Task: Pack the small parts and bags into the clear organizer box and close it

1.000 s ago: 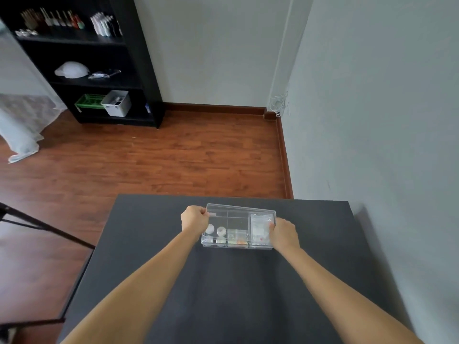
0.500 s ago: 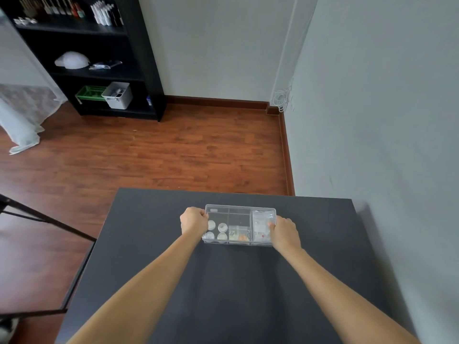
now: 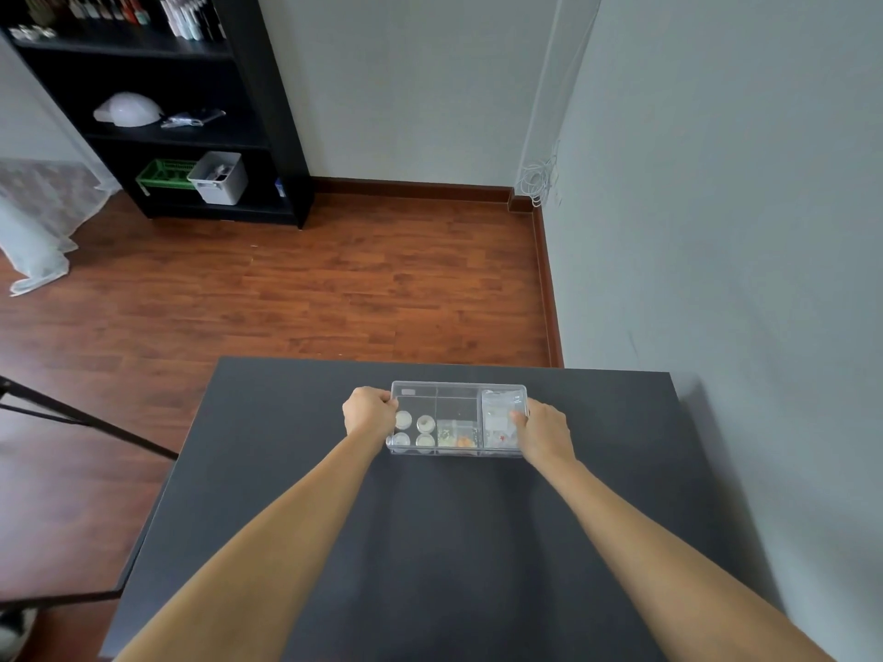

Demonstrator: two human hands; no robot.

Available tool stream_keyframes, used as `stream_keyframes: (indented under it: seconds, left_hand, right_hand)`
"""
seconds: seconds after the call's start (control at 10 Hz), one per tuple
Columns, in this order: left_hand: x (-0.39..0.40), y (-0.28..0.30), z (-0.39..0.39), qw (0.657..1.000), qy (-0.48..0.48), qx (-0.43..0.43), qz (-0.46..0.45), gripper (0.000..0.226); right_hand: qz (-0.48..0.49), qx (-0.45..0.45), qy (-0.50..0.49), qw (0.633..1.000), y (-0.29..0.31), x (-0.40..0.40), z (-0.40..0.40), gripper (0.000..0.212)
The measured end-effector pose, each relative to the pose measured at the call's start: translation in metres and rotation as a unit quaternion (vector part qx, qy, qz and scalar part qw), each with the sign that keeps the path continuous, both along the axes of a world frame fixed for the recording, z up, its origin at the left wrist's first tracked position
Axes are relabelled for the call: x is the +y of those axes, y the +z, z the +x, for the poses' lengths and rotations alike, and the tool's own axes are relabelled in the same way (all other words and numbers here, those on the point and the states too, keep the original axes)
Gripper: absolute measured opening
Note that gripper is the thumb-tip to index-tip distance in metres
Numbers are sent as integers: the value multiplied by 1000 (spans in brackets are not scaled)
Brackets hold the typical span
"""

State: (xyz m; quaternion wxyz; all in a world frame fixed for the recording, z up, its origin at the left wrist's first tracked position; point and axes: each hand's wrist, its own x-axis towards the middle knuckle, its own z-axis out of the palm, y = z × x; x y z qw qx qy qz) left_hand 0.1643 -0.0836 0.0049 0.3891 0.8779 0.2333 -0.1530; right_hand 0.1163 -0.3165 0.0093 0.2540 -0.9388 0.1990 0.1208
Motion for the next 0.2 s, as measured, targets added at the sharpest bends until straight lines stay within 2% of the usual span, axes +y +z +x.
stream_keyframes:
  seconds: [0.1, 0.2]
  left_hand:
    - [0, 1, -9, 998, 42, -44, -35, 27]
    - [0, -7, -42, 993, 86, -72, -35, 30]
  right_hand:
    - [62, -26, -72, 995, -2, -1, -13, 54]
    - [79, -71, -124, 987, -14, 3, -45, 54]
